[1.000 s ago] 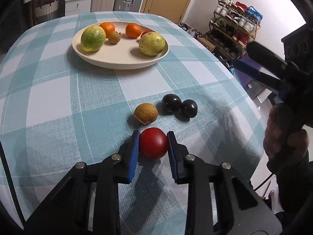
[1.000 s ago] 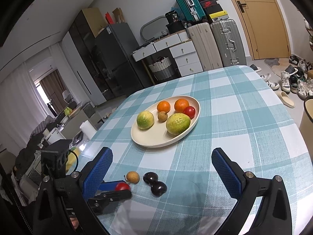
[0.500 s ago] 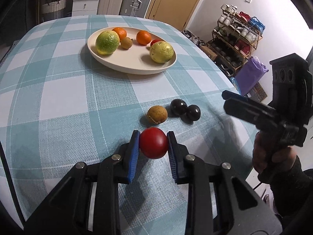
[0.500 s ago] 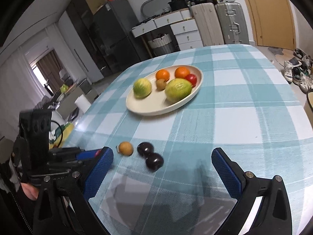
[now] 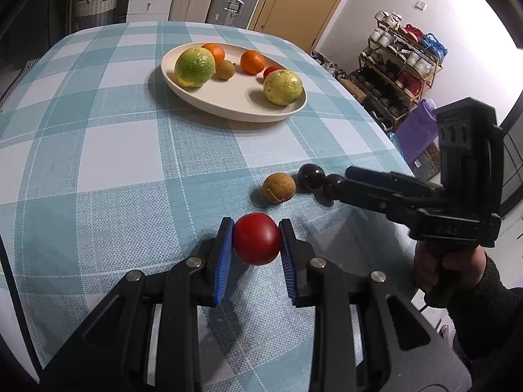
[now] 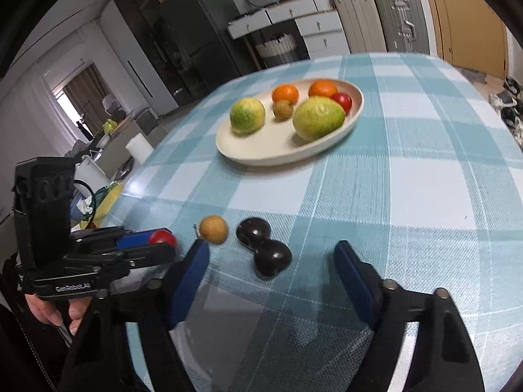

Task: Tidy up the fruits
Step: 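Lift the red tomato with the left tool while the right tool grasps a dark plum, then carry the tomato and plum to the cream plate and open both tools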

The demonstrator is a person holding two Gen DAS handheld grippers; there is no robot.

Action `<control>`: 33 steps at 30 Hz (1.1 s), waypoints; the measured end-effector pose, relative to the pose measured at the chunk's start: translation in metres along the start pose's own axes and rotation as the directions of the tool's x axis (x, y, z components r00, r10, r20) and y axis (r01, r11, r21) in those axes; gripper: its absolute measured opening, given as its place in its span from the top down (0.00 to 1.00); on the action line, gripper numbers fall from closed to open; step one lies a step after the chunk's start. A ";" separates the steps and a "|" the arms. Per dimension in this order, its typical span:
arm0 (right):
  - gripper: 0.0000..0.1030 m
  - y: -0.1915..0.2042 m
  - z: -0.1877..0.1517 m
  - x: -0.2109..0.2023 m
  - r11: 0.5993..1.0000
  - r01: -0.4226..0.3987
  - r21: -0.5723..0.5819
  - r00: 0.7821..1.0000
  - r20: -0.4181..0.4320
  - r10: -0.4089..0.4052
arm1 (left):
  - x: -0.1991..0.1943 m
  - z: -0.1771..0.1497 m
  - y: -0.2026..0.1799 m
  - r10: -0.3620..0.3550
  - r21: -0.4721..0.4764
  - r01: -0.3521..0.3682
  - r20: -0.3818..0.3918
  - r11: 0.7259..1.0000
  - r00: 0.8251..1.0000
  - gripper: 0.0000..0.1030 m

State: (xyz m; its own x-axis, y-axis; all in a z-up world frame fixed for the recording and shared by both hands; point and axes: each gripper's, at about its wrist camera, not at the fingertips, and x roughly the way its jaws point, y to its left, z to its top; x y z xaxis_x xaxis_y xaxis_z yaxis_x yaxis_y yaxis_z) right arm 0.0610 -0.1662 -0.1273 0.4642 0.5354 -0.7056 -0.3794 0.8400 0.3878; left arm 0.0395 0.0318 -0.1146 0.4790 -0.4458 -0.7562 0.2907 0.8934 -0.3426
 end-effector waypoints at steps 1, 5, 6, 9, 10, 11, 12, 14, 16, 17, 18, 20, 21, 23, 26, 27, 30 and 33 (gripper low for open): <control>0.42 0.000 0.000 0.002 1.000 -0.014 0.001 1.000 -0.008 0.014 | 0.000 0.000 0.001 -0.001 -0.002 0.001 -0.002 1.000 1.000 0.76; 0.57 0.008 -0.001 0.007 0.999 0.022 -0.047 0.999 -0.022 -0.023 | 0.001 0.000 0.003 0.003 -0.008 -0.003 -0.008 1.000 1.000 0.76; 0.66 0.009 -0.001 0.008 0.998 0.034 -0.054 0.999 -0.024 -0.035 | 0.001 0.000 0.003 0.004 -0.012 -0.004 -0.010 1.000 1.000 0.76; 0.74 0.009 -0.002 0.008 0.997 0.056 -0.052 0.998 -0.023 -0.057 | 0.000 0.001 0.004 0.000 -0.015 0.000 -0.006 1.000 1.000 0.76; 0.74 0.009 -0.002 0.008 0.997 0.057 -0.053 0.998 -0.022 -0.058 | -0.001 0.002 0.004 0.002 -0.014 -0.002 -0.002 1.000 1.000 0.76; 0.74 0.008 -0.002 0.007 0.997 0.054 -0.051 0.998 -0.020 -0.055 | -0.002 0.003 0.004 0.003 -0.014 -0.003 0.000 1.000 1.000 0.76; 0.74 0.007 -0.003 0.006 0.998 0.051 -0.049 0.998 -0.019 -0.052 | -0.003 0.004 0.004 0.004 -0.016 -0.004 0.005 1.000 1.000 0.76; 0.75 0.006 -0.003 0.003 0.998 0.053 -0.047 0.999 -0.004 -0.053 | -0.006 0.007 0.005 0.007 -0.015 -0.007 0.012 1.000 1.000 0.76; 0.75 0.005 -0.002 -0.002 0.998 0.044 -0.039 0.999 0.014 -0.043 | -0.008 0.010 0.007 0.014 -0.017 -0.014 0.020 1.000 1.000 0.76; 0.75 0.005 -0.002 -0.005 0.998 0.044 -0.039 0.999 0.027 -0.043 | -0.009 0.012 0.007 0.014 -0.019 -0.013 0.024 1.000 1.000 0.76; 0.75 0.005 -0.001 -0.010 0.998 0.046 -0.041 0.998 0.047 -0.044 | -0.010 0.014 0.008 0.014 -0.021 -0.014 0.028 1.000 1.000 0.76; 0.75 0.007 0.001 -0.019 0.998 0.045 -0.047 0.995 0.092 -0.040 | -0.014 0.019 0.009 0.020 -0.021 -0.019 0.041 1.000 0.999 0.76; 0.75 0.008 0.003 -0.022 0.998 0.048 -0.050 0.993 0.106 -0.043 | -0.015 0.021 0.010 0.023 -0.019 -0.022 0.045 1.000 0.999 0.76; 0.75 0.010 0.008 -0.028 0.997 0.048 -0.053 0.991 0.125 -0.041 | -0.017 0.027 0.010 0.028 -0.016 -0.027 0.056 1.000 0.998 0.76; 0.75 0.011 0.016 -0.033 0.998 0.039 -0.053 0.989 0.148 -0.030 | -0.020 0.039 0.011 0.035 -0.006 -0.034 0.068 0.999 0.997 0.76; 0.75 0.012 0.019 -0.034 0.998 0.038 -0.054 0.988 0.153 -0.029 | -0.021 0.043 0.011 0.032 -0.004 -0.032 0.073 0.999 0.997 0.76; 0.75 0.014 0.027 -0.037 0.997 0.051 -0.062 0.983 0.178 -0.039 | -0.024 0.056 0.009 0.029 0.005 -0.029 0.091 1.000 0.995 0.76; 0.75 0.014 0.036 -0.037 0.996 0.055 -0.066 0.980 0.196 -0.041 | -0.022 0.071 0.007 0.031 0.005 -0.031 0.104 0.999 0.994 0.76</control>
State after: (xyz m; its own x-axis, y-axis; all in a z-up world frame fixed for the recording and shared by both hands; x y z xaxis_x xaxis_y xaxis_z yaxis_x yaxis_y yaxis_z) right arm 0.0669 -0.1714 -0.0743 0.6274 0.5075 -0.5906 -0.4057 0.8604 0.3083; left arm 0.0899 0.0443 -0.0611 0.5714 -0.4215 -0.7042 0.2797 0.9067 -0.3158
